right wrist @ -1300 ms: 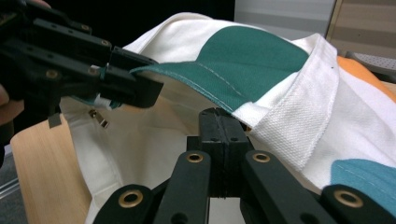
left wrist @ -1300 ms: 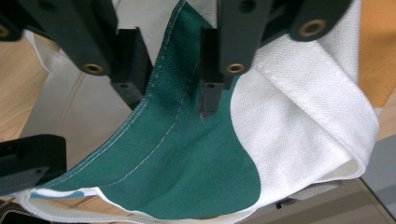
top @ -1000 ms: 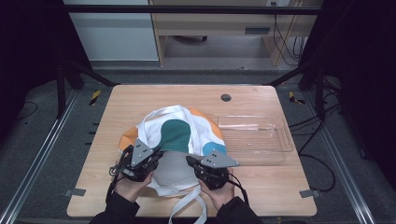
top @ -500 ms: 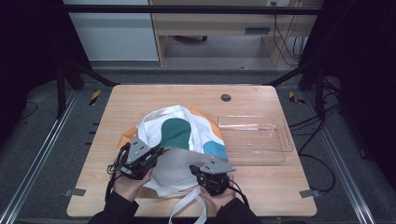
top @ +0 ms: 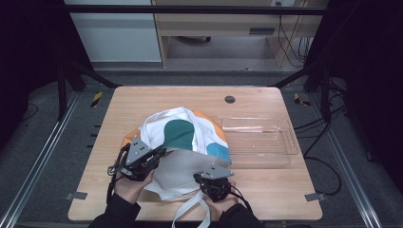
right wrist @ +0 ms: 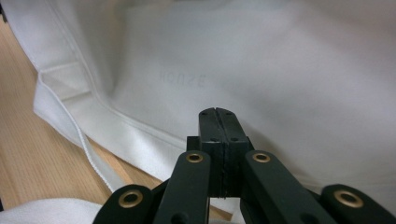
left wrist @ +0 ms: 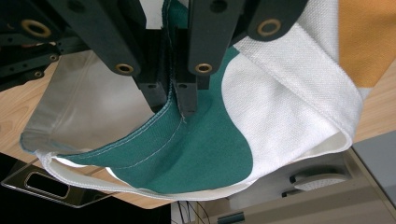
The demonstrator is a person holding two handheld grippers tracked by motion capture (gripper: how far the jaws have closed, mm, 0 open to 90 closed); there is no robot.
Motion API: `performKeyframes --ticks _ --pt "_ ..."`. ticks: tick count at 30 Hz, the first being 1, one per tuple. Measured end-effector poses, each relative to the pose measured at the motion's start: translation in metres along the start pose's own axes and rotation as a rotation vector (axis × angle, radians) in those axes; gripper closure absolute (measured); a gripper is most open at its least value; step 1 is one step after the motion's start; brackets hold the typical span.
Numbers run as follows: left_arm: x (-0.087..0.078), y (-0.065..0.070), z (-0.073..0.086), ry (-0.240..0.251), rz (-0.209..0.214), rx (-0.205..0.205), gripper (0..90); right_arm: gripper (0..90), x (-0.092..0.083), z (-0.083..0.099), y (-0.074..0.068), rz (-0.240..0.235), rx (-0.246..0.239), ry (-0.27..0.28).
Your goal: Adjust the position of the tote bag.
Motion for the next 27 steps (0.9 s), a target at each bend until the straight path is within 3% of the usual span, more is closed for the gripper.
performKeyframes --ticks 14,27 --pt "-0.004 -0.005 -0.014 0.031 0.001 -0.007 86.8 90.0 0.017 0.011 -0.004 0.0 -0.011 -0.071" --pt "-0.005 -0.013 -0.029 0.054 -0.009 -0.02 87.2 90.0 0.023 0.016 -0.003 0.02 -0.031 -0.082"
Point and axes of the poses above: each handheld gripper's, and its own axes: x roughly forward along the jaws, z roughly out of its underside, y roughly to its right, the point moved 3 cm from there along x, roughly forward along the jaws, and after that the axes turned 2 degrees about z, right-handed, at the moved point
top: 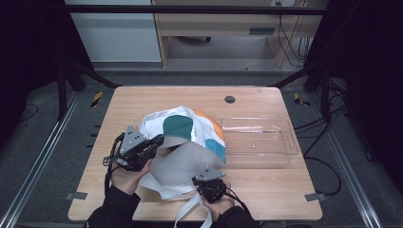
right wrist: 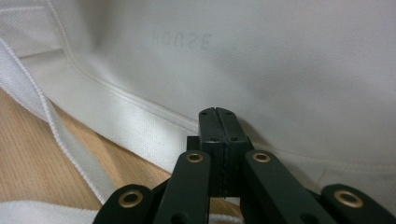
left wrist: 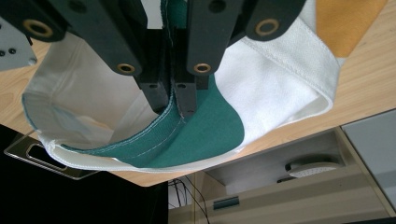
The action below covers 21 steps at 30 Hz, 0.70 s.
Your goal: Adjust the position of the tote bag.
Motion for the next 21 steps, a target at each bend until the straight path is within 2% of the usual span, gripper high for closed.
performKeyframes --ticks 12,21 --pt "0.005 -0.006 -0.017 0.014 -0.022 0.004 87.4 90.0 0.0 0.001 -0.002 0.015 0.001 0.002" --pt "0.008 -0.016 -0.03 0.027 -0.041 -0.01 87.4 90.0 0.0 0.0 -0.002 0.013 0.006 0.001"
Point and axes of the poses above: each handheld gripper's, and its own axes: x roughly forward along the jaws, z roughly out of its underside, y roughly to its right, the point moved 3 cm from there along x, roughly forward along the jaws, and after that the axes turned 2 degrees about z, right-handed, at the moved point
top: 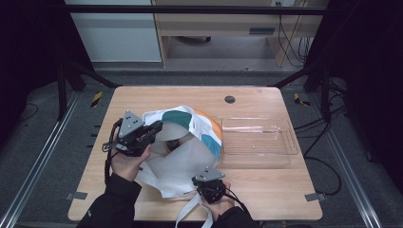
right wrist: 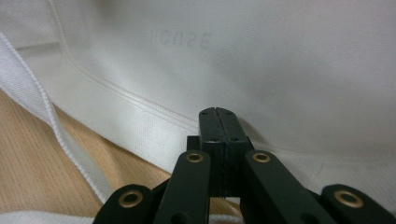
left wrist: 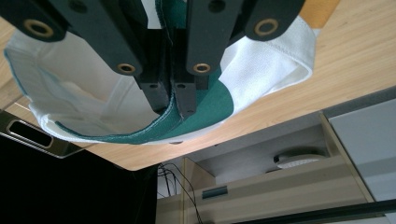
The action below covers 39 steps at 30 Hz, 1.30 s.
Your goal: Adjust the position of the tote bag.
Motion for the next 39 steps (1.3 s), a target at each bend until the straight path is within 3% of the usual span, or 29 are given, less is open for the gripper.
performKeyframes --ticks 15,39 --pt "0.01 -0.013 -0.019 -0.003 -0.033 -0.002 87.5 90.0 0.0 0.0 0.0 0.008 -0.008 0.0" --pt "0.037 -0.022 -0.041 -0.028 -0.075 -0.008 87.5 90.0 0.0 0.0 -0.001 0.006 -0.009 0.0"
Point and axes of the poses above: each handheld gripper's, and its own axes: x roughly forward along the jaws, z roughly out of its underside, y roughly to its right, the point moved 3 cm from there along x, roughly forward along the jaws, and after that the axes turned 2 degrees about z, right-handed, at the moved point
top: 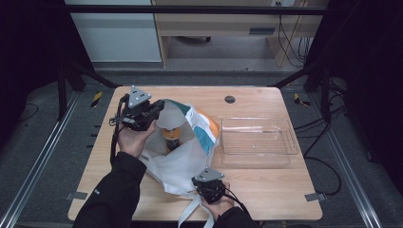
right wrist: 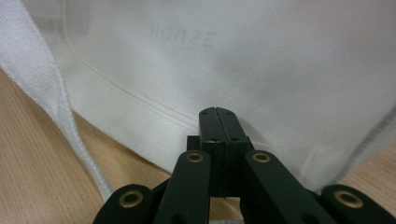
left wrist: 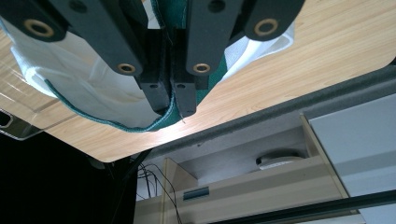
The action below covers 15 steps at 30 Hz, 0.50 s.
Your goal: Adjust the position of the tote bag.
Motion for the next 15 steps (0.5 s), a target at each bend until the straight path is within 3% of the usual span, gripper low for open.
performKeyframes --ticks 15 --pt "0.026 -0.008 -0.008 -0.026 -0.03 -0.003 87.6 90.0 0.001 -0.001 -0.001 0.0 -0.007 -0.001"
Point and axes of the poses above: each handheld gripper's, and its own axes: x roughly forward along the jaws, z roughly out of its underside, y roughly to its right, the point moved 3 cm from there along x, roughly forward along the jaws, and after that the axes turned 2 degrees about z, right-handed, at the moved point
